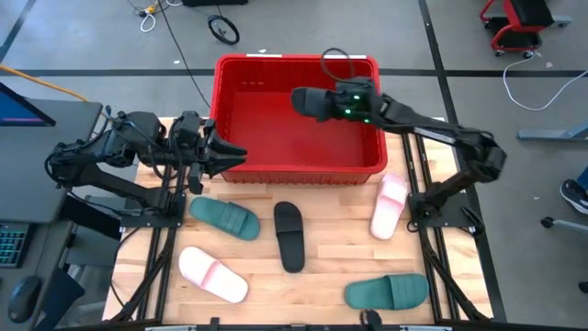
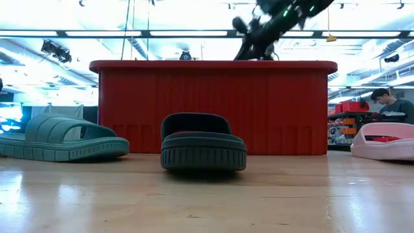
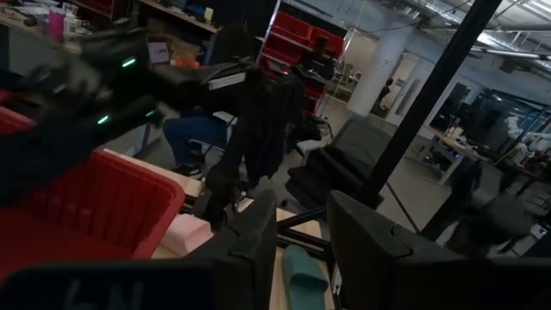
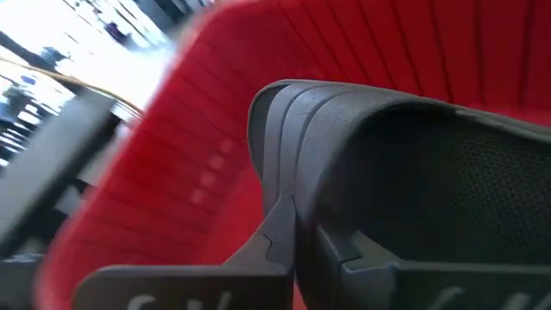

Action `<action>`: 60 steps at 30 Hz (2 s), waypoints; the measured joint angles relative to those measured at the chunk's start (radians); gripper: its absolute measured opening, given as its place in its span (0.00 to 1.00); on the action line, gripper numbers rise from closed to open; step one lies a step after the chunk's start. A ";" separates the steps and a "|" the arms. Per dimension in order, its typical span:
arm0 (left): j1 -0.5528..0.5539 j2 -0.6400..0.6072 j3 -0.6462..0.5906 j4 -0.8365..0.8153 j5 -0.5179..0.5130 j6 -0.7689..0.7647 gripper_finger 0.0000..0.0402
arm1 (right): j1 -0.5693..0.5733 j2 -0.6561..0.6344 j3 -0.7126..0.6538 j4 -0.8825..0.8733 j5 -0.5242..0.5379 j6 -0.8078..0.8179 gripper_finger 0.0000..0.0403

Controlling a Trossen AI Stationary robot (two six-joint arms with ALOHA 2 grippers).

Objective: Pick and place slides into bin
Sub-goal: Put the right black slide into the red bin, then put the black slide into the red bin

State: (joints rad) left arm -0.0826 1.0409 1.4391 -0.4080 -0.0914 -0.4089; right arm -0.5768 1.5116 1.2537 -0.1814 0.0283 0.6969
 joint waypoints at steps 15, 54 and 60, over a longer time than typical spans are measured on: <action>0.000 0.000 0.000 -0.038 0.000 -0.034 0.27 | -0.102 0.274 0.000 0.051 -0.053 0.060 0.03; 0.000 0.000 0.000 -0.053 0.000 -0.061 0.27 | -0.176 0.282 0.000 0.056 -0.104 -0.028 0.43; 0.000 0.000 0.000 -0.053 0.000 -0.061 0.27 | -0.169 0.099 0.000 0.050 -0.264 -0.045 0.39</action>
State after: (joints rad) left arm -0.0826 1.0409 1.4390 -0.4612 -0.0910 -0.4702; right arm -0.7455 1.6109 1.2537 -0.1317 -0.2358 0.6514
